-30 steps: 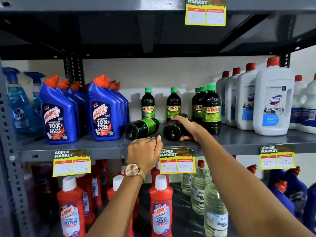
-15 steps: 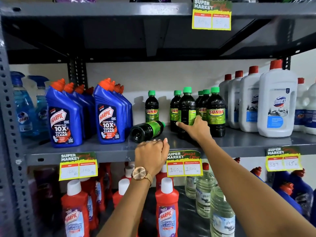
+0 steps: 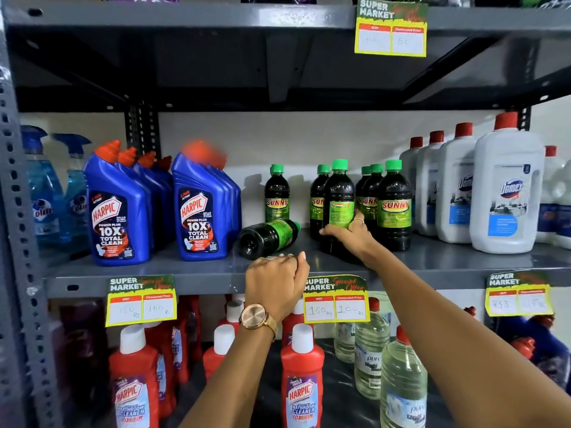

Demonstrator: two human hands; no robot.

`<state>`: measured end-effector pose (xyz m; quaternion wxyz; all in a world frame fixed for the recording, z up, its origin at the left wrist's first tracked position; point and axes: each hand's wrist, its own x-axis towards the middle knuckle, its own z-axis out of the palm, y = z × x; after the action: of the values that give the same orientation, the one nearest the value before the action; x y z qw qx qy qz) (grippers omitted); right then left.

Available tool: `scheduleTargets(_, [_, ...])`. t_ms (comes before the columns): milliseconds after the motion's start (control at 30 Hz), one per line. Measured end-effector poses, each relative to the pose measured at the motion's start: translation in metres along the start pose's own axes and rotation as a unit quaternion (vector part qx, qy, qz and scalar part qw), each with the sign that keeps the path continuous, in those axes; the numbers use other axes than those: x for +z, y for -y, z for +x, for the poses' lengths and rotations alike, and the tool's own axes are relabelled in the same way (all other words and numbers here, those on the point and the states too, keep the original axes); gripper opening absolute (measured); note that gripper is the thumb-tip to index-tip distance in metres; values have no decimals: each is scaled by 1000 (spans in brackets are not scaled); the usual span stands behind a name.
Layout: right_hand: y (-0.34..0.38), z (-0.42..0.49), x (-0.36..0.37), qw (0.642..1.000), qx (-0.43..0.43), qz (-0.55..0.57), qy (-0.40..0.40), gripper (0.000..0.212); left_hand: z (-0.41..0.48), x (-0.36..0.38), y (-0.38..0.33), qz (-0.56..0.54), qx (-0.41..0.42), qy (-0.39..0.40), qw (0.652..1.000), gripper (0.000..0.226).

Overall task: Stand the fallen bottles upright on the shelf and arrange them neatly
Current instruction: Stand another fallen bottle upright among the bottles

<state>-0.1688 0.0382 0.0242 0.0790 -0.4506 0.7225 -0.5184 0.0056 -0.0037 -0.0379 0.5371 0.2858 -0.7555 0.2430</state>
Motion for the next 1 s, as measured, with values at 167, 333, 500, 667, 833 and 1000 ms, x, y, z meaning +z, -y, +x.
scheduleTargets(167, [-4, 0, -5, 1000, -4, -11, 1, 87, 0, 1, 0, 3, -2, 0, 1000, 50])
scheduleTargets(333, [-1, -2, -1, 998, -11, -56, -1, 108, 0, 0, -1, 4, -5, -3, 1000, 50])
scheduleTargets(500, [-5, -1, -5, 1000, 0, -29, -12, 115, -1, 1, 0, 9, -7, 2, 1000, 51])
scheduleTargets(667, [0, -4, 0, 996, -18, -81, -24, 121, 0, 1, -1, 8, -10, 4, 1000, 51])
scheduleTargets(833, [-6, 1, -4, 999, -13, -29, -4, 70, -2, 1, 0, 0, 4, 5, 1000, 50])
scheduleTargets(1000, [-3, 0, -1, 991, -46, -126, -30, 89, -1, 2, 1, 0, 6, -1, 1000, 49])
